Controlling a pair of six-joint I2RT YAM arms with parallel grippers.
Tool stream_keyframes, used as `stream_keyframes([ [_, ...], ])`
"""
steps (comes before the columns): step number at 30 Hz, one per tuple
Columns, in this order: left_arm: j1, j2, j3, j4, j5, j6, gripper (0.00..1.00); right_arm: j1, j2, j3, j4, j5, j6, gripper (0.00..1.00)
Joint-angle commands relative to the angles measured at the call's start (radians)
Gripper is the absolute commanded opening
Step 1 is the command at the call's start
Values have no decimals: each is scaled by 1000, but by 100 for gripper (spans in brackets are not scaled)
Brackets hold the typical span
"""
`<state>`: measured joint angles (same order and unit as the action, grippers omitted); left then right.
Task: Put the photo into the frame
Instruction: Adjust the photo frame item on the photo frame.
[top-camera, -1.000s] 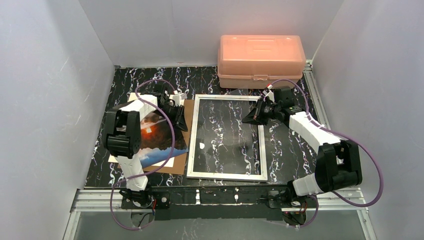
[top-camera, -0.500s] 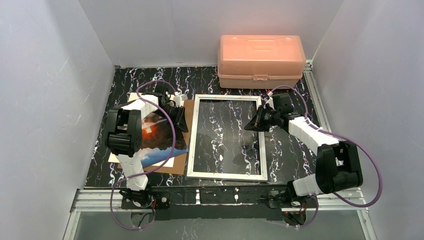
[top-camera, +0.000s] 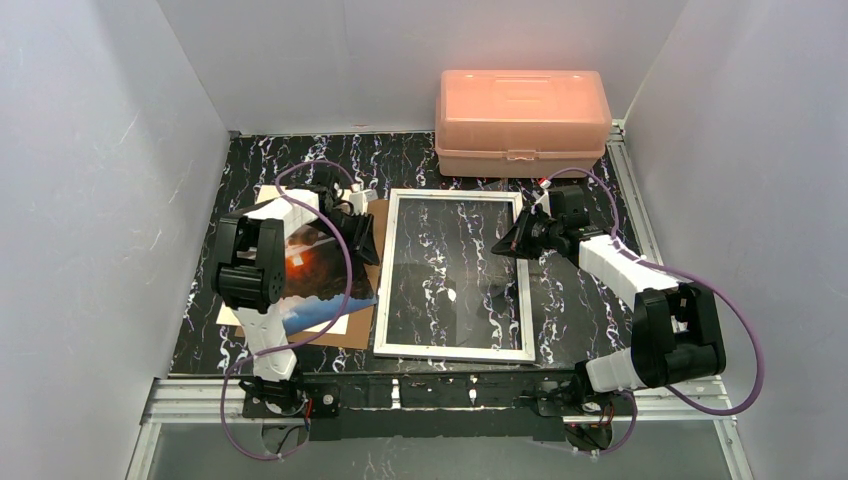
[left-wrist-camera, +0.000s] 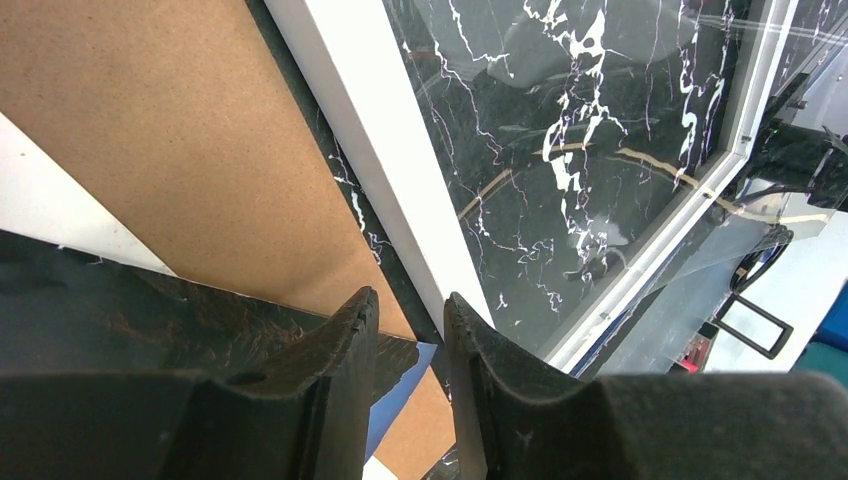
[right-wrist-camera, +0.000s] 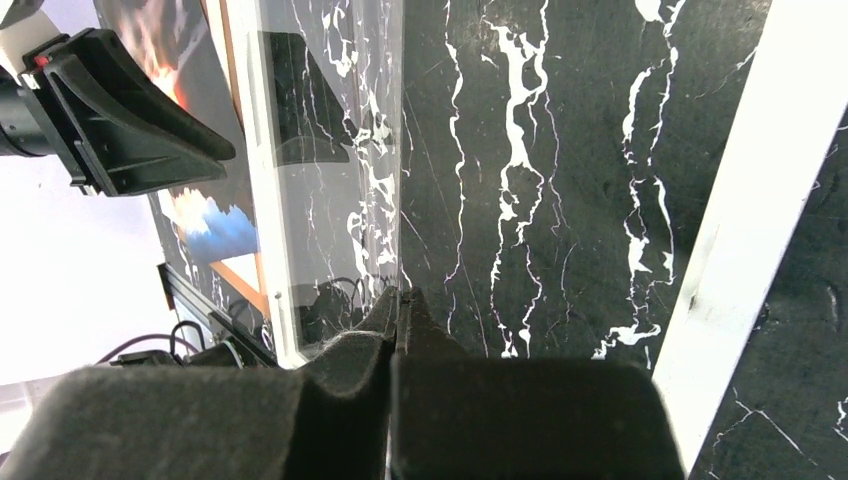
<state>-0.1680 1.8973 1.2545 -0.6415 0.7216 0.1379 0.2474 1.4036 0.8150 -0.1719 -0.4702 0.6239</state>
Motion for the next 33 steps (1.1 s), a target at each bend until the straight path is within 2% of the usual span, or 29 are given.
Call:
stream_keyframes([
  [1, -7, 21, 29, -33, 9, 10, 29, -9, -32, -5, 57, 21, -17, 1],
  [33, -33, 52, 57, -26, 18, -14, 25, -56, 56, 50, -1, -71, -103, 1],
])
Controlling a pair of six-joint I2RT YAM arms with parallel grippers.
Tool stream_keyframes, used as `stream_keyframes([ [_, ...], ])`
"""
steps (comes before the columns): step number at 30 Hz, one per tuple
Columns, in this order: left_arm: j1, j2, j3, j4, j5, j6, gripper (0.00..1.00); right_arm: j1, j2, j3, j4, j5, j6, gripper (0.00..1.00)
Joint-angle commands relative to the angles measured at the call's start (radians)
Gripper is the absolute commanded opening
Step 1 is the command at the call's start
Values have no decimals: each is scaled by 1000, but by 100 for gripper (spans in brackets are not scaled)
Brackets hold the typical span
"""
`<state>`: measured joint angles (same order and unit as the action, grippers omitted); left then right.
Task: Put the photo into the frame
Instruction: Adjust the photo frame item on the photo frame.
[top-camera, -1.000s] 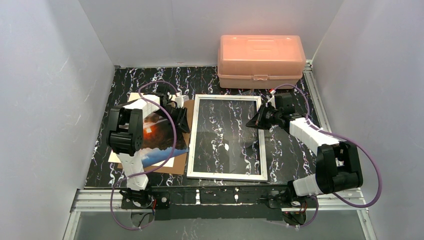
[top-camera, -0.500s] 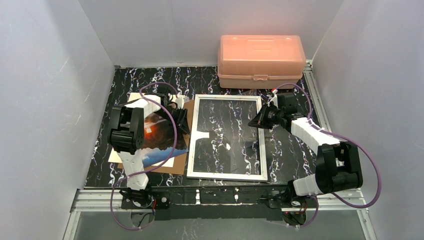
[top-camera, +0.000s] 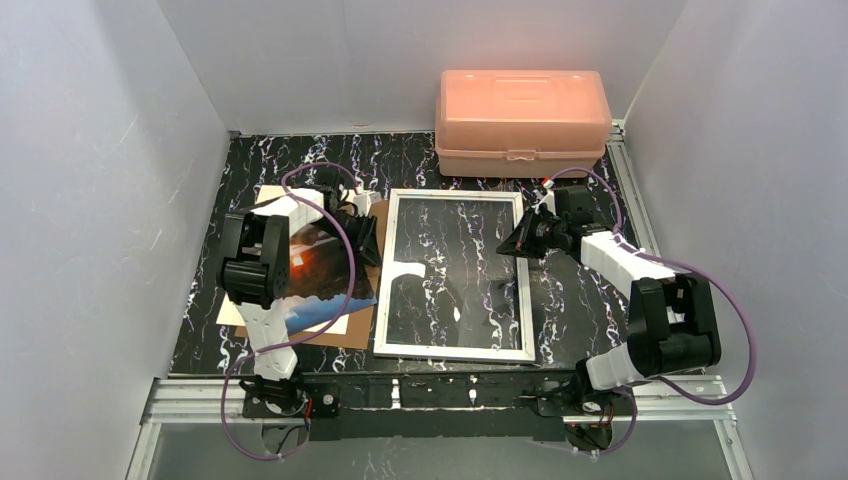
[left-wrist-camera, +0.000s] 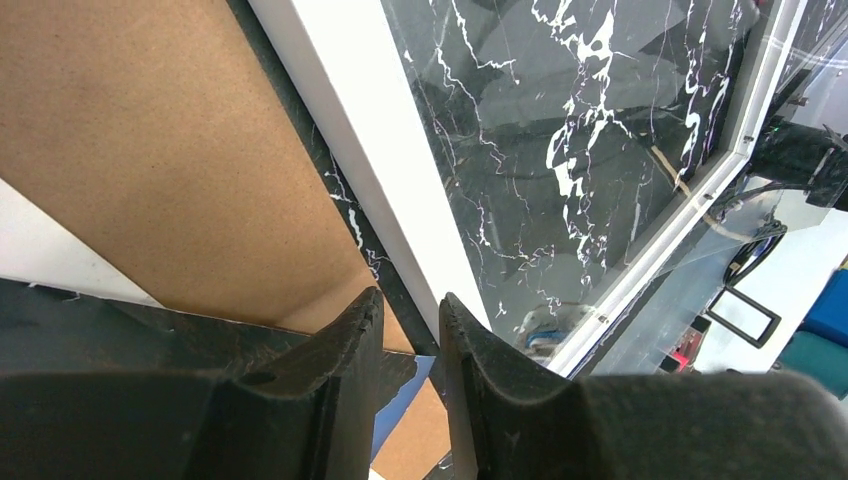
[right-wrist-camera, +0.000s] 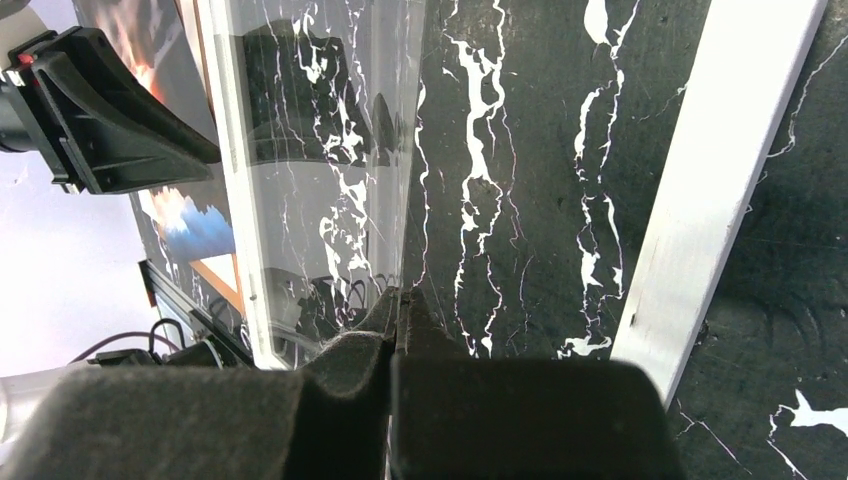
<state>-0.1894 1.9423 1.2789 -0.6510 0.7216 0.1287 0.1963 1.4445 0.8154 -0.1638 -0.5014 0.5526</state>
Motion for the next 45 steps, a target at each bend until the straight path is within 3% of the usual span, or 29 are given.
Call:
stream_keyframes([
  [1, -14, 8, 34, -16, 19, -6, 25, -5, 17, 54, -11, -41, -35, 1],
  [32, -25, 35, 45, -11, 27, -14, 21, -25, 77, 133, -72, -78, -138, 1],
  [45, -34, 45, 48, -11, 28, -17, 19, -26, 77, 113, -7, -117, -103, 1],
])
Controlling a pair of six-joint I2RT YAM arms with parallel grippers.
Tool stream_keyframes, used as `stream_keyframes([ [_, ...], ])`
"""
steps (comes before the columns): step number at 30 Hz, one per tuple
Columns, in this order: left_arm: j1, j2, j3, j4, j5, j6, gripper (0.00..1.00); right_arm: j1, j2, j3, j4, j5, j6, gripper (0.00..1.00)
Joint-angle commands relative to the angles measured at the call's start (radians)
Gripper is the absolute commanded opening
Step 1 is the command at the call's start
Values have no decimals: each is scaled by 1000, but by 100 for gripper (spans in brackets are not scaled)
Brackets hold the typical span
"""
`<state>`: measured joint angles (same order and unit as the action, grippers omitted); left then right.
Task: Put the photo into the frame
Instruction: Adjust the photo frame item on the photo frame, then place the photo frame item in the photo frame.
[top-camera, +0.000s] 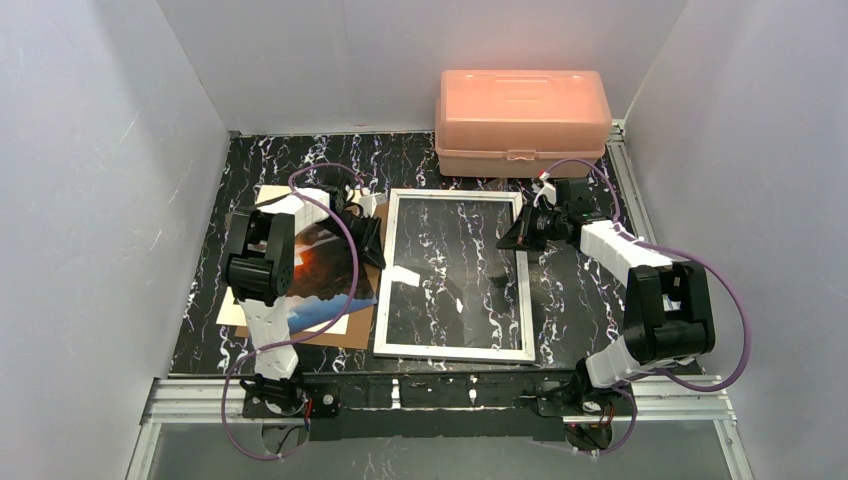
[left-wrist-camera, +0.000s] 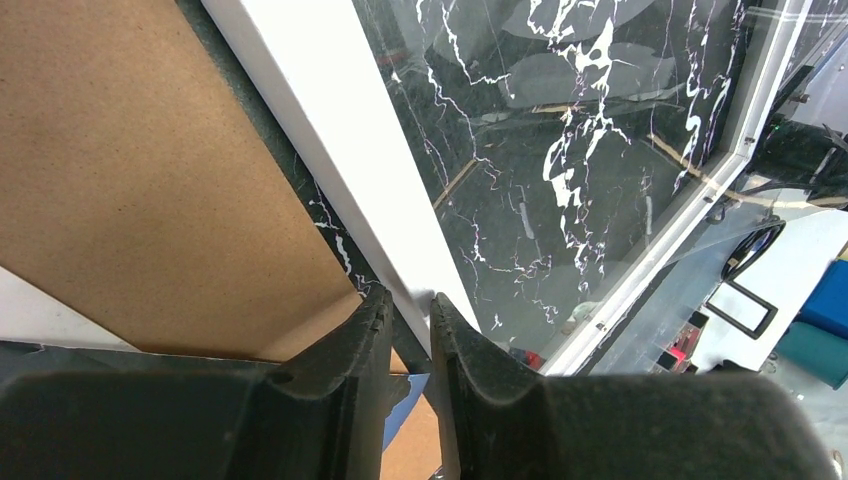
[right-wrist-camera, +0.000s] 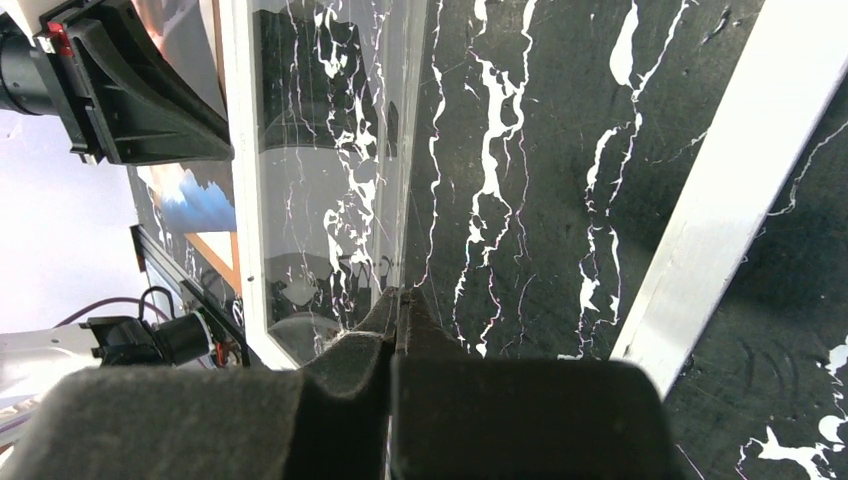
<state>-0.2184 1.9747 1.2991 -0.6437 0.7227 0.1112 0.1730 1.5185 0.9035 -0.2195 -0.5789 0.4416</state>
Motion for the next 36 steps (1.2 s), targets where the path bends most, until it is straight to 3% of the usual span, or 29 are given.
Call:
stream_keyframes([
  [1, -5, 12, 28, -19, 26, 1, 19, -3, 2, 21, 57, -43, 16, 1],
  [12, -13, 25, 9, -8, 43, 0, 5, 0, -46, -91, 153, -57, 85, 1],
  [18, -13, 26, 5, -7, 43, 1, 3, -1, -60, -94, 161, -41, 80, 1],
  [31, -13, 24, 3, -3, 46, -4, 3, 32, -6, -23, 12, 81, 5, 1],
  [36, -13, 23, 5, -2, 48, -4, 2, 57, 26, 25, -67, 143, -32, 7],
])
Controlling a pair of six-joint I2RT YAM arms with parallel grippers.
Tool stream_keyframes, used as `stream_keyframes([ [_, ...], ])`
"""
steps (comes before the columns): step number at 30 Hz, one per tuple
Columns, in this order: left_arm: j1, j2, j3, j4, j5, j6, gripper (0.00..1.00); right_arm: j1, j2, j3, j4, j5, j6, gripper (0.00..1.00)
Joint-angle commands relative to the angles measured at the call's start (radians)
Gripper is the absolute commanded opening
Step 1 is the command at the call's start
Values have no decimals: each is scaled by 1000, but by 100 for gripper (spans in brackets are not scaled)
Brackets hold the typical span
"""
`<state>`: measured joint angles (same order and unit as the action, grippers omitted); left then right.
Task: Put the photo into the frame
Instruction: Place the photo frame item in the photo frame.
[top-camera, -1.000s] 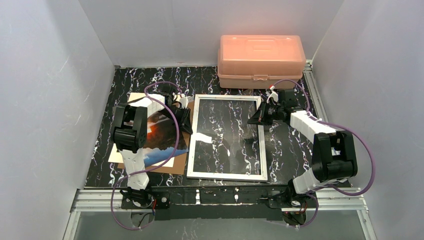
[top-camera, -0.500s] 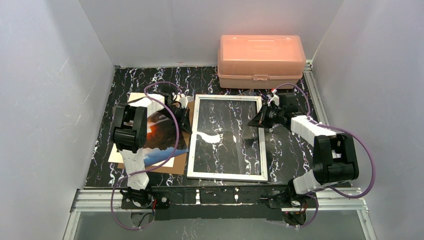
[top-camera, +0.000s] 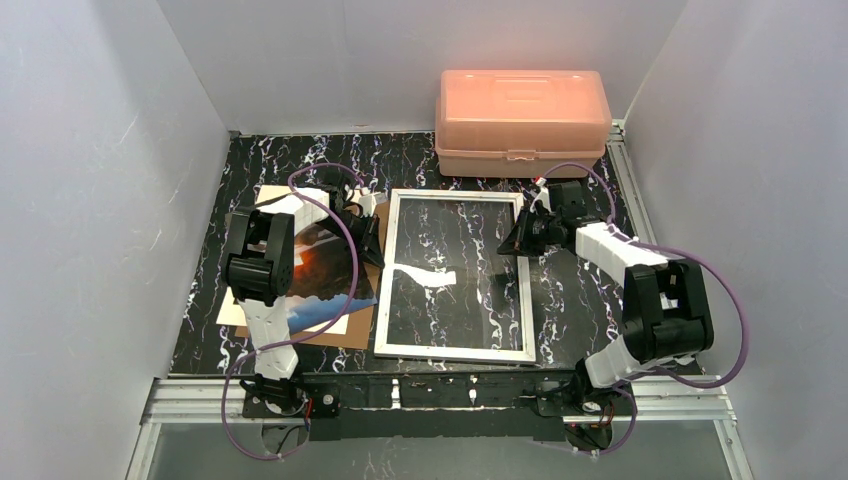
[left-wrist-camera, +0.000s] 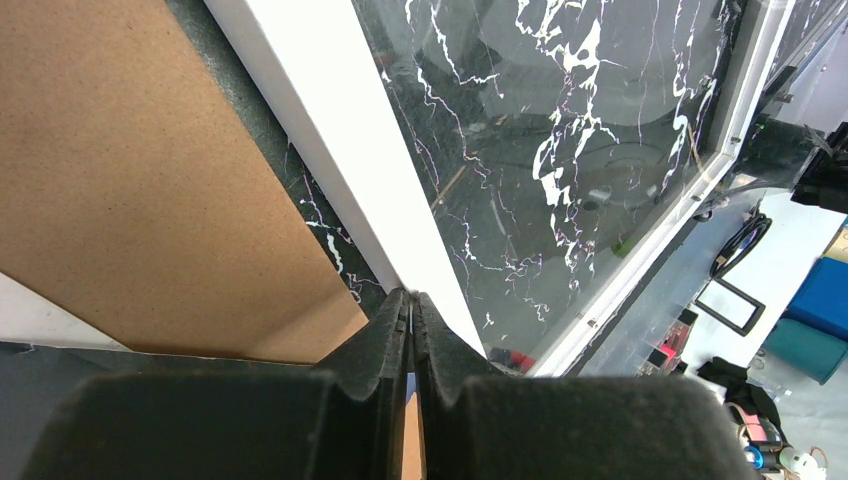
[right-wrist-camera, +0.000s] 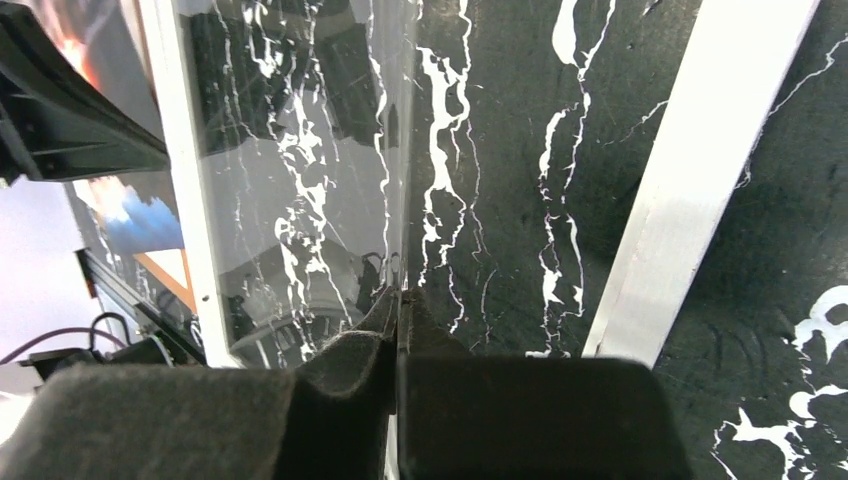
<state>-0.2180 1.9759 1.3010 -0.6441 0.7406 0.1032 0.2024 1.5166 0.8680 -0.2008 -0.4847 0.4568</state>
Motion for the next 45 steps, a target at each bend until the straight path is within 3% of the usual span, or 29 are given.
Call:
stream_keyframes([
  [1, -14, 21, 3, -2, 30, 4, 2, 31, 34, 68, -95, 57, -52, 9],
  [16, -13, 17, -1, -1, 35, 3, 2, 98, 101, 199, -245, 191, -119, 64],
  [24, -14, 13, -5, -2, 37, 4, 2, 125, 127, 249, -315, 260, -144, 81],
  [33, -14, 15, -5, -1, 42, 3, 2, 138, 143, 288, -356, 308, -166, 89],
  [45, -13, 16, -7, -2, 47, 1, 2, 139, 151, 290, -372, 344, -179, 91],
])
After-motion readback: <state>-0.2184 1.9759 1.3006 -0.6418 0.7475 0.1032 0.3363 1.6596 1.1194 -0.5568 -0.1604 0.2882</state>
